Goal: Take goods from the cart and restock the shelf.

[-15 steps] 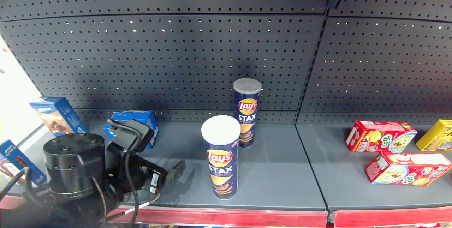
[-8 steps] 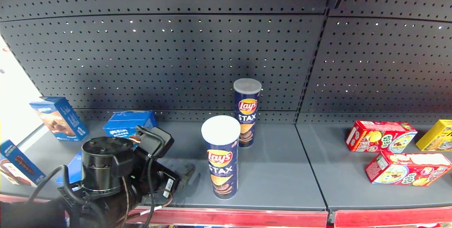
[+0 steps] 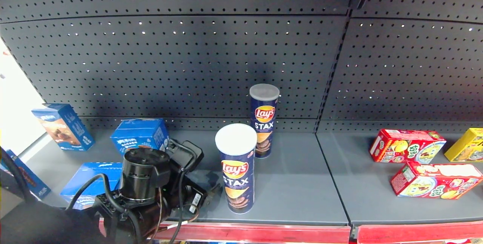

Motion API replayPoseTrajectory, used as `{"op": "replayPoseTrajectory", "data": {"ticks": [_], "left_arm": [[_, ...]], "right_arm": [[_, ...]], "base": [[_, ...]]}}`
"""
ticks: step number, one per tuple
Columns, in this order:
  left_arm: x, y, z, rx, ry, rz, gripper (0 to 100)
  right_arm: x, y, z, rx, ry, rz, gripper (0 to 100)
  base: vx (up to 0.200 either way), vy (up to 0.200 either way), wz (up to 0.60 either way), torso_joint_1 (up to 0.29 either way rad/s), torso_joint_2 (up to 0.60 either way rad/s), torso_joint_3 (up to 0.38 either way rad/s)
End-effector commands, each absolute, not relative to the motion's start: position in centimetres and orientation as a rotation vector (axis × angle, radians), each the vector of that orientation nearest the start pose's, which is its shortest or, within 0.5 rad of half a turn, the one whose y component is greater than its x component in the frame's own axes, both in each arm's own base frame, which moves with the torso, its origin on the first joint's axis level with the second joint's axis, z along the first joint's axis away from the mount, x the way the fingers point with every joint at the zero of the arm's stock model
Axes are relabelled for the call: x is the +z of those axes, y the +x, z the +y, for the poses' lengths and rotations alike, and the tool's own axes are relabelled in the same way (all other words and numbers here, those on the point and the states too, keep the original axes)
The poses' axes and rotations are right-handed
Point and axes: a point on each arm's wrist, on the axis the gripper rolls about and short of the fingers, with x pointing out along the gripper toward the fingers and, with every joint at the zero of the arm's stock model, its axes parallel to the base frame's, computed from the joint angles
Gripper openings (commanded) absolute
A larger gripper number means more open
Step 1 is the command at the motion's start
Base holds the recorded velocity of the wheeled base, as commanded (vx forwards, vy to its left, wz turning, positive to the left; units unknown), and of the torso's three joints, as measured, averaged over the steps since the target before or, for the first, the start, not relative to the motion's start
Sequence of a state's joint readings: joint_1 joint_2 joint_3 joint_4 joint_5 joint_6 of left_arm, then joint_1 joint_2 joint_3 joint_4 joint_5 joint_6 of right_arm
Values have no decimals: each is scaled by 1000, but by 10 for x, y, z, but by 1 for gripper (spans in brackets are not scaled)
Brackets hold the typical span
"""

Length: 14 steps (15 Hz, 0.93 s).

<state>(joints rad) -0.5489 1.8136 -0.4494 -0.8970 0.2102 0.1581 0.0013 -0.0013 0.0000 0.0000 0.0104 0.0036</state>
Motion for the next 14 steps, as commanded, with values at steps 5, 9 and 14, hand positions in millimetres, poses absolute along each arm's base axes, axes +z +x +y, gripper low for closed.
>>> {"op": "replayPoseTrajectory", "data": {"ticks": [5,9,14], "left_arm": [[85,240,-150,-391,335,412,100],[84,240,-156,-406,339,410,100],[83,241,-165,-419,337,403,100]], "right_arm": [[75,-23,0,12,3,0,100],[75,-23,0,12,5,0,100],[75,-23,0,12,5,0,100]], "base": [[0,0,0,0,0,0],[0,0,0,0,0,0],[0,0,0,0,0,0]]}}
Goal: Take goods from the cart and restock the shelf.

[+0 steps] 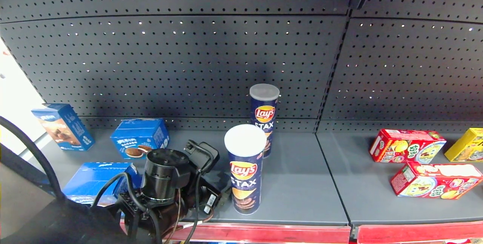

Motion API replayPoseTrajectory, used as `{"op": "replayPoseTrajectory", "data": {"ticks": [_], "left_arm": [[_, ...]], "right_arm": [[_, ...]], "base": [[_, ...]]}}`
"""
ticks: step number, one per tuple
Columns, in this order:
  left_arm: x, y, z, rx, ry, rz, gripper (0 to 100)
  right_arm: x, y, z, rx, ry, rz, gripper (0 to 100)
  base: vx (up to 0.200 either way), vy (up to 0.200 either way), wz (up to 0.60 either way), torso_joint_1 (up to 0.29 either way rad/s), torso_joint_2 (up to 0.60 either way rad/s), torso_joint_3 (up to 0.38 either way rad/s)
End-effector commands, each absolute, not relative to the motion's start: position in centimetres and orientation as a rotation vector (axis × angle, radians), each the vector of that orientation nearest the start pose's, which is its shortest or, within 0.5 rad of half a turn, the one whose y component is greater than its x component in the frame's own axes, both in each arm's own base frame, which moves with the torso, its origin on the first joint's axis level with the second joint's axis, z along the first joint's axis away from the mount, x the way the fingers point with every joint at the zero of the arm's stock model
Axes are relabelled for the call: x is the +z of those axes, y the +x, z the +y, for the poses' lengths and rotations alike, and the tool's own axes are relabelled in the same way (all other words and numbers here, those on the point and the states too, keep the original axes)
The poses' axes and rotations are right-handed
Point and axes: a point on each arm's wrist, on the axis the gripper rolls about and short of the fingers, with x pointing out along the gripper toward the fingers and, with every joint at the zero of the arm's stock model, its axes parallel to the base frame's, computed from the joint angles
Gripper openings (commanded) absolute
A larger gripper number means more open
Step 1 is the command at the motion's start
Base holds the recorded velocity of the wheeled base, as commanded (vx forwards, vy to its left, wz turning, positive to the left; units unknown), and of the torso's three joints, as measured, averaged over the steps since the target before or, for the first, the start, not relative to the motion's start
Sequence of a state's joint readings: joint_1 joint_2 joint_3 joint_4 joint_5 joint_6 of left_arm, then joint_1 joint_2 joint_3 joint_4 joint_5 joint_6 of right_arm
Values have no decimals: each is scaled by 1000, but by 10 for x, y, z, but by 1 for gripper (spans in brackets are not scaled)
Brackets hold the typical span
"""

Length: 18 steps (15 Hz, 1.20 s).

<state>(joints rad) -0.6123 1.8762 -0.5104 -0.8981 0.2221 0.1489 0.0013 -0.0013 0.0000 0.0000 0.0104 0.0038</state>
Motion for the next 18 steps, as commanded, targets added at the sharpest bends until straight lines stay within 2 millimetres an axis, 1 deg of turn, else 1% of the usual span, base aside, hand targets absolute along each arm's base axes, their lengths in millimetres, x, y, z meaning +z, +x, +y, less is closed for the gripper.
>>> {"op": "replayPoseTrajectory", "data": {"ticks": [1,8,13,18], "left_arm": [[84,242,-165,-419,336,400,100],[84,247,-170,-417,334,391,100],[82,248,-178,-421,338,388,100],[77,245,-173,-409,347,413,100]], "right_arm": [[75,-23,0,12,5,0,100],[75,-23,0,12,5,0,100],[75,-23,0,12,3,0,100],[75,-23,0,12,5,0,100]], "base": [[0,0,0,0,0,0],[0,0,0,0,0,0],[0,0,0,0,0,0],[0,0,0,0,0,0]]}}
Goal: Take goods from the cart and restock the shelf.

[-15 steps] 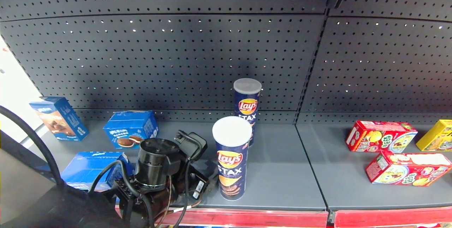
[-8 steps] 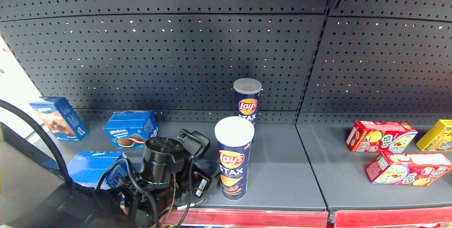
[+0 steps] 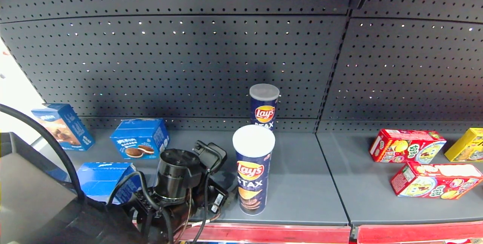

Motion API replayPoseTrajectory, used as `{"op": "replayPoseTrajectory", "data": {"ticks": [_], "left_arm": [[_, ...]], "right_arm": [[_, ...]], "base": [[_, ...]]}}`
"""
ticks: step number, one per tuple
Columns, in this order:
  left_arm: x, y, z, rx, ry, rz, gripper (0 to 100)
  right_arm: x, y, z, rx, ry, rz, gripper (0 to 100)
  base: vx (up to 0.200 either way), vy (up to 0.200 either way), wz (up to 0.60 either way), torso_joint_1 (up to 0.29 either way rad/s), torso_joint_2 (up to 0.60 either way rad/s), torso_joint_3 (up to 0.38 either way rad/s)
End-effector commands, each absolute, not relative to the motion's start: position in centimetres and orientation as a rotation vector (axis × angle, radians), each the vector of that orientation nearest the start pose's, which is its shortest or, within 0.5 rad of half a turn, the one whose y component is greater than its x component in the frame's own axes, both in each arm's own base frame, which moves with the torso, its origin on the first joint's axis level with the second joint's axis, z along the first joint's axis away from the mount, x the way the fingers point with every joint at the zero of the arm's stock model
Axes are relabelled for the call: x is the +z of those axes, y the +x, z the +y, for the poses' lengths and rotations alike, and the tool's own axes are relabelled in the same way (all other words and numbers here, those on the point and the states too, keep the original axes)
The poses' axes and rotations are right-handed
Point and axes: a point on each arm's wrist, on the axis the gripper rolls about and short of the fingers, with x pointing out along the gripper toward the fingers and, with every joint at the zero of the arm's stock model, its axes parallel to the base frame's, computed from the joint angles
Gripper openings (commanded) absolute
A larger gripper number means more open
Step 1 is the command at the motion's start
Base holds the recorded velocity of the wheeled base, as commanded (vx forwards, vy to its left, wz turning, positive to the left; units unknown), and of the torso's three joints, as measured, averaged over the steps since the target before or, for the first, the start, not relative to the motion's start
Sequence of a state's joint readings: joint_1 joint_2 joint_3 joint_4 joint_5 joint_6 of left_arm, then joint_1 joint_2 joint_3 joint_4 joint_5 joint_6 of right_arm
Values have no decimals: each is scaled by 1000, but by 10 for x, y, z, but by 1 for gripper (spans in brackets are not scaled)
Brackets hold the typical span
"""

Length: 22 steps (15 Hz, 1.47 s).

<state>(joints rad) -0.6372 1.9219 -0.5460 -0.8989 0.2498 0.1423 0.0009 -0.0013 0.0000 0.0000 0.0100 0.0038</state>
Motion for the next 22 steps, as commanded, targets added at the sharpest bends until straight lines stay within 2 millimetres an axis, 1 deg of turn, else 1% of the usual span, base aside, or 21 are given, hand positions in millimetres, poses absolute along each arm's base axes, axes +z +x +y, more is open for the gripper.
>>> {"op": "replayPoseTrajectory", "data": {"ticks": [1,3,6,12,22], "left_arm": [[76,243,-172,-406,350,418,100],[78,236,-167,-399,357,423,100],[81,231,-165,-402,355,417,100],[83,219,-179,-457,367,399,100],[82,219,-182,-455,371,400,100]], "right_arm": [[75,-23,0,12,3,0,100],[75,-23,0,12,5,0,100],[75,-23,0,12,5,0,100],[75,-23,0,12,3,0,100],[75,-23,0,12,5,0,100]], "base": [[0,0,0,0,0,0],[0,0,0,0,0,0],[0,0,0,0,0,0],[0,0,0,0,0,0],[0,0,0,0,0,0]]}}
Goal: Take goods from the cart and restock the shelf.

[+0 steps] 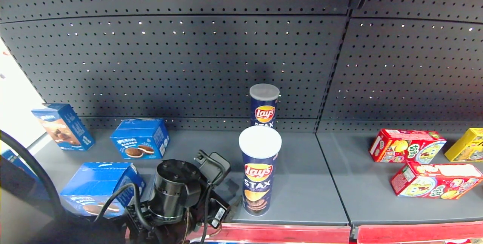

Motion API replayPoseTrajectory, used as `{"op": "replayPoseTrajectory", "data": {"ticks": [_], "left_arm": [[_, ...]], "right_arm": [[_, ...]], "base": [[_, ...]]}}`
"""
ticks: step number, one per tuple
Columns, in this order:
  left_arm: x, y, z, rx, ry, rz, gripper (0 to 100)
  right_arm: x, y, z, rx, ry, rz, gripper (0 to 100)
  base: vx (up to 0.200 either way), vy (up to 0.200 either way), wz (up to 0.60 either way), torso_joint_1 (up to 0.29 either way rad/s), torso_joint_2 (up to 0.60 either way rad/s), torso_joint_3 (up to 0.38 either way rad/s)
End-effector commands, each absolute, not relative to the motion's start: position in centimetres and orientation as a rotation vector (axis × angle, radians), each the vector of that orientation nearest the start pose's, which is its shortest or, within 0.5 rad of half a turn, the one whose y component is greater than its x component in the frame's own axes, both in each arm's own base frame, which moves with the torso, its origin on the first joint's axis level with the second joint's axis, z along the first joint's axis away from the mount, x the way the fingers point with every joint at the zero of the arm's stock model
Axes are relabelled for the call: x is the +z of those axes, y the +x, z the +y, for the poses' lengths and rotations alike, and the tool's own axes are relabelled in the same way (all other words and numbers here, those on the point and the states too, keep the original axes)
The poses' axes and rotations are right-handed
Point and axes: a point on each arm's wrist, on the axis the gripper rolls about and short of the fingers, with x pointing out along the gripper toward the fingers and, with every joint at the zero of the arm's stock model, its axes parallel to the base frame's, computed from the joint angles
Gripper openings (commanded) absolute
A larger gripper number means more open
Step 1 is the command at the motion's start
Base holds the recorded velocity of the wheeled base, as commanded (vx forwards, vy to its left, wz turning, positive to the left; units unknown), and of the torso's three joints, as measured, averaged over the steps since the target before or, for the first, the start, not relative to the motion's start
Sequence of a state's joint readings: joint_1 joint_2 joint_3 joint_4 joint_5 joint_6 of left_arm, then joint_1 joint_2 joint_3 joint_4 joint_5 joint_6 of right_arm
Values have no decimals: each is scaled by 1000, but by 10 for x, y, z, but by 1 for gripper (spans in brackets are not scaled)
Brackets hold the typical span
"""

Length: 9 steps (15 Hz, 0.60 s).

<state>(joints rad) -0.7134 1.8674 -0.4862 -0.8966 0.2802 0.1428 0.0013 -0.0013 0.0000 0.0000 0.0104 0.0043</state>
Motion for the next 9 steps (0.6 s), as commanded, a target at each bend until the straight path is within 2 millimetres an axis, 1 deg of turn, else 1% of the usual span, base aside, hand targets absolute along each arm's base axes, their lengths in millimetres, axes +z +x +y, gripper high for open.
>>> {"op": "replayPoseTrajectory", "data": {"ticks": [1,9], "left_arm": [[82,220,-182,-455,370,398,100],[80,223,-185,-443,375,400,100]], "right_arm": [[75,-23,0,12,5,0,100],[75,-23,0,12,3,0,100]], "base": [[0,0,0,0,0,0],[0,0,0,0,0,0]]}}
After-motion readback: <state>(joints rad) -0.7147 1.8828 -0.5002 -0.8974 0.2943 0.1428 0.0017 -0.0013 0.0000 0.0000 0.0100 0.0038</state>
